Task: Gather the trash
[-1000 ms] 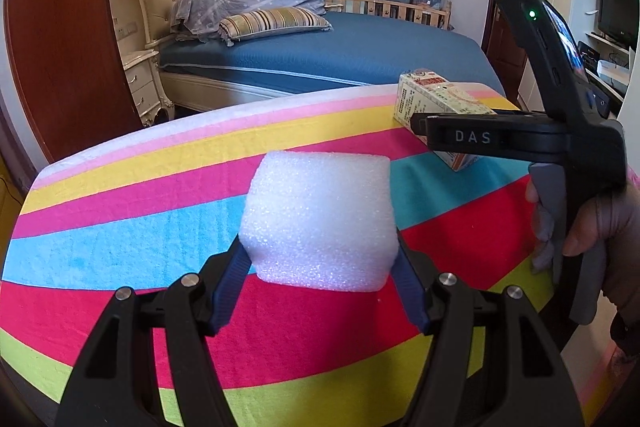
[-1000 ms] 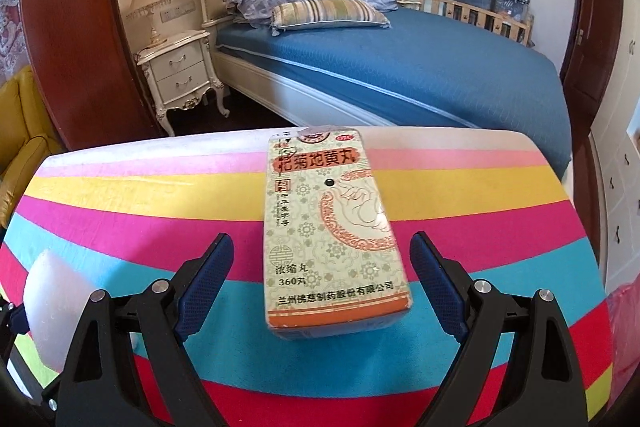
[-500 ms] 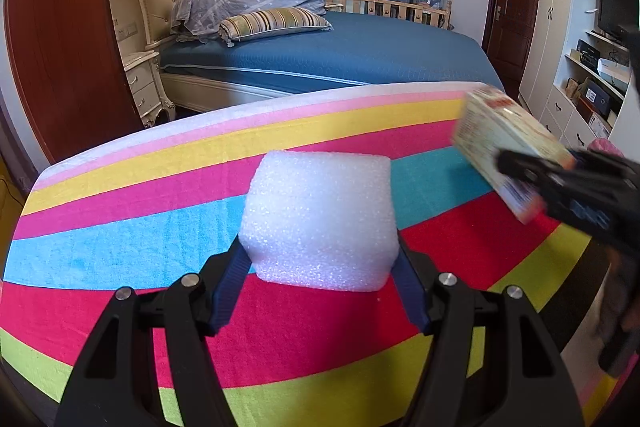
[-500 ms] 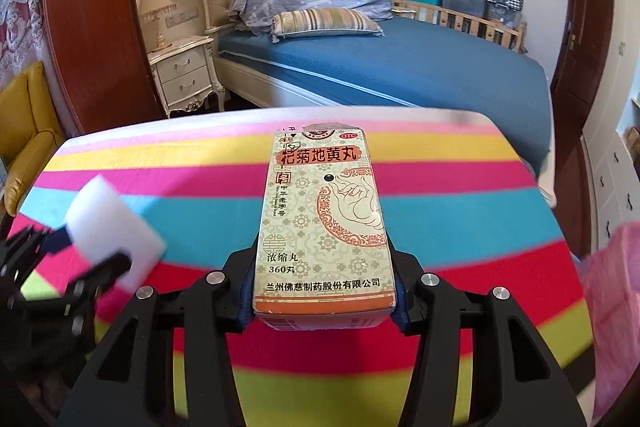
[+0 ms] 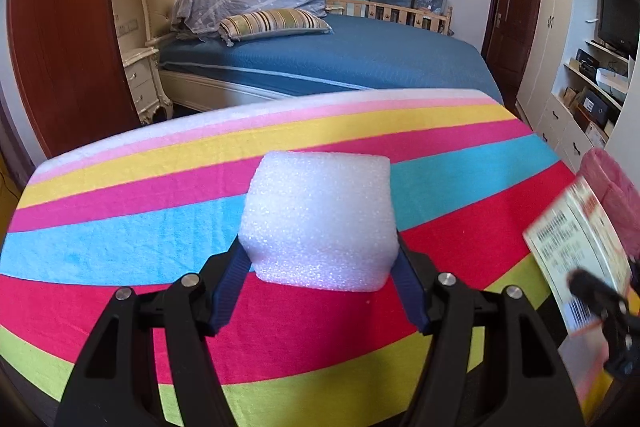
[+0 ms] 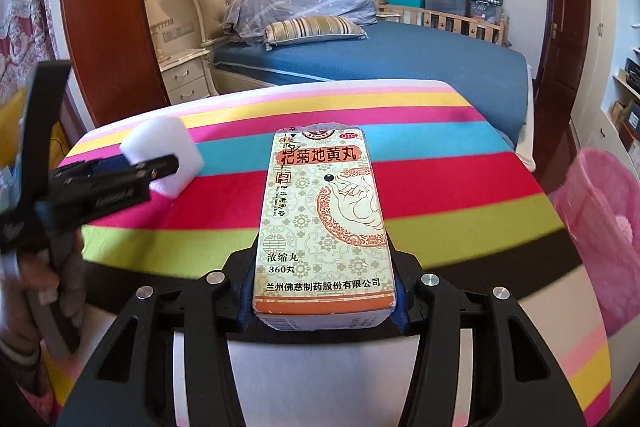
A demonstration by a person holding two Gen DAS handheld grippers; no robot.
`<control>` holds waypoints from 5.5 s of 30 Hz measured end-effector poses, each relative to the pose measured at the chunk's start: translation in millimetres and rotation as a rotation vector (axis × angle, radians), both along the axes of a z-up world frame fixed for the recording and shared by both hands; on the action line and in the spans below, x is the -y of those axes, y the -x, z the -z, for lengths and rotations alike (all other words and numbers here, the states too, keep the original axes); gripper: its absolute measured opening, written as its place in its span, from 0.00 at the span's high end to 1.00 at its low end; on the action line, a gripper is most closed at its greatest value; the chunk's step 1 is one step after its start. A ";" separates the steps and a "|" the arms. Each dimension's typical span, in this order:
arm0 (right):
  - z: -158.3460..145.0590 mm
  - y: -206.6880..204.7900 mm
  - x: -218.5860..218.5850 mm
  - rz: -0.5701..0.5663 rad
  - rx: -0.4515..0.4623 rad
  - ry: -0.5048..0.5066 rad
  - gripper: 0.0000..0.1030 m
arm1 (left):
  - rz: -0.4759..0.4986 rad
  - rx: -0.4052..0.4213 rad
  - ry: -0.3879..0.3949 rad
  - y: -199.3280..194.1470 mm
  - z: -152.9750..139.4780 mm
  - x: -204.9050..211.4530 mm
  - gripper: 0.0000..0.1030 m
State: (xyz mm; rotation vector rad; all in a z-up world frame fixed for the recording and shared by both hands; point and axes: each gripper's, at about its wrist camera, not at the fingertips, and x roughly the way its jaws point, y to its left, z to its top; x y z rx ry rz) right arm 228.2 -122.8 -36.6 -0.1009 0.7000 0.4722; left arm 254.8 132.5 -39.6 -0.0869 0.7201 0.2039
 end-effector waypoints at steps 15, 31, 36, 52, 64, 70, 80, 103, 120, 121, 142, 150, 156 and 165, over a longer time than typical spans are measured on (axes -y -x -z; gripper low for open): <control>-0.3 62.8 51.3 -0.022 0.042 -0.003 0.52 | 0.081 0.052 -0.060 107.2 -16.5 73.7 0.38; -7.2 79.4 59.6 -0.025 0.083 -0.014 0.52 | 0.119 0.072 -0.048 136.0 -9.6 90.2 0.38; -13.7 83.5 68.5 -0.008 0.109 -0.018 0.52 | 0.130 0.080 -0.041 139.2 -12.8 91.1 0.38; -40.3 69.1 134.6 0.124 0.176 -0.042 0.52 | 0.243 0.106 0.008 121.7 -29.7 139.0 0.38; -50.9 53.0 220.5 0.281 0.223 -0.029 0.52 | 0.414 0.119 0.044 73.7 -49.2 235.7 0.38; -53.6 38.6 273.5 0.360 0.238 -0.033 0.52 | 0.507 0.118 0.042 38.1 -56.6 294.0 0.38; -52.0 1.8 335.7 0.423 0.243 -0.022 0.52 | 0.577 0.104 0.052 -36.0 -63.3 369.5 0.38; -31.7 -52.3 381.2 0.462 0.273 -0.064 0.19 | 0.590 0.127 0.125 -141.7 -71.1 423.2 0.15; -105.0 74.7 356.8 0.527 0.374 -0.046 0.18 | 0.464 0.392 -0.021 19.0 -114.2 333.5 0.04; -103.1 83.1 350.9 0.521 0.369 -0.040 0.18 | 0.464 0.380 -0.032 26.9 -111.1 332.1 0.04; -59.1 138.6 316.7 0.440 0.242 0.030 0.18 | 0.582 0.268 -0.074 106.7 -45.7 347.9 0.04; -56.6 138.6 314.1 0.425 0.227 0.043 0.18 | 0.581 0.237 -0.071 100.5 -39.1 353.5 0.04; -56.3 138.1 315.1 0.424 0.220 0.042 0.18 | 0.578 0.225 -0.057 97.4 -38.6 349.6 0.05; -56.2 138.2 317.2 0.430 0.221 0.034 0.18 | 0.576 0.230 -0.053 97.1 -38.2 347.8 0.04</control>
